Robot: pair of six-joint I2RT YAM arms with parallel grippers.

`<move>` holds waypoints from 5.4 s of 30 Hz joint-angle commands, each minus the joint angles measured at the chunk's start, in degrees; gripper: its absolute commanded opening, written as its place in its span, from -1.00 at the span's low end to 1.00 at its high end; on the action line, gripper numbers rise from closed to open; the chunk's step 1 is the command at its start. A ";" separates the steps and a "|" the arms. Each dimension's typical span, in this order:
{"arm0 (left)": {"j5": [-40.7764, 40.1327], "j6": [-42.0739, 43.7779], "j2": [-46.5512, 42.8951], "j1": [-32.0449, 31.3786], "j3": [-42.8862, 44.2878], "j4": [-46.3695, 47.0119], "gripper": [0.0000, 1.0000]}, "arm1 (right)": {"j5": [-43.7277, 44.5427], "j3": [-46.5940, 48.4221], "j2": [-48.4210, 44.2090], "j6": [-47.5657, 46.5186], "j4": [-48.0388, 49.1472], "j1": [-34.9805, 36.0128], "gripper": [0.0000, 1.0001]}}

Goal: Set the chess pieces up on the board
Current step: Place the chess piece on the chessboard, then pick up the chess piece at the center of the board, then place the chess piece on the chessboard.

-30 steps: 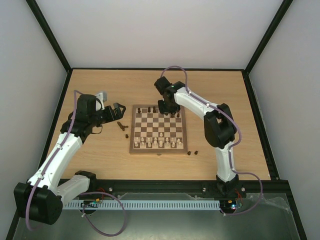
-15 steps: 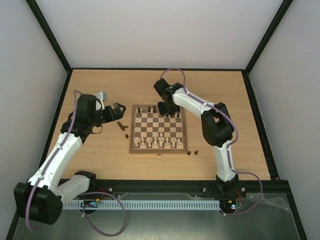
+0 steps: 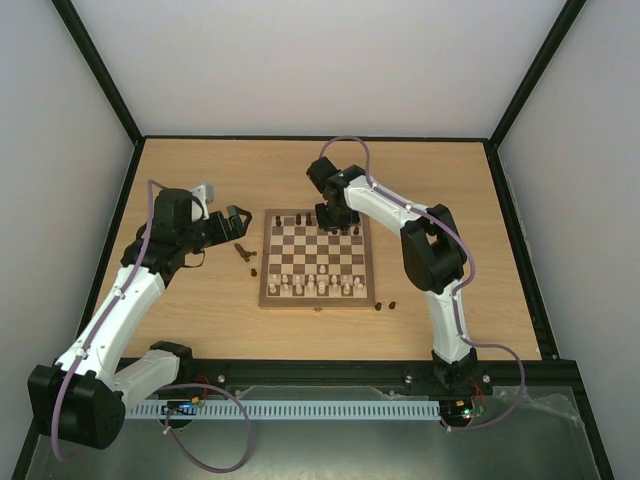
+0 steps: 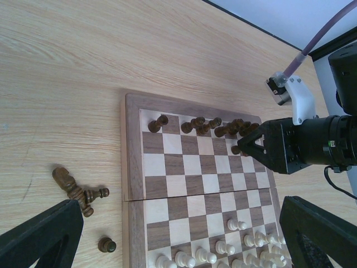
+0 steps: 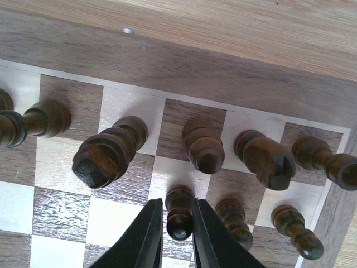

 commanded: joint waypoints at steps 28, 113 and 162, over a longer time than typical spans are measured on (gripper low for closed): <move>0.58 0.16 -2.11 0.30 0.62 -0.56 0.99 | 2.72 -19.49 -26.75 2.94 -1.62 1.49 -0.31; 6.05 1.64 -4.65 0.13 -0.39 -1.98 0.99 | 9.16 -49.58 -47.68 24.87 -1.15 4.55 -0.88; 1.65 2.21 -5.06 0.92 -0.18 -3.12 0.99 | 3.11 8.15 4.31 4.78 -7.51 4.55 -0.85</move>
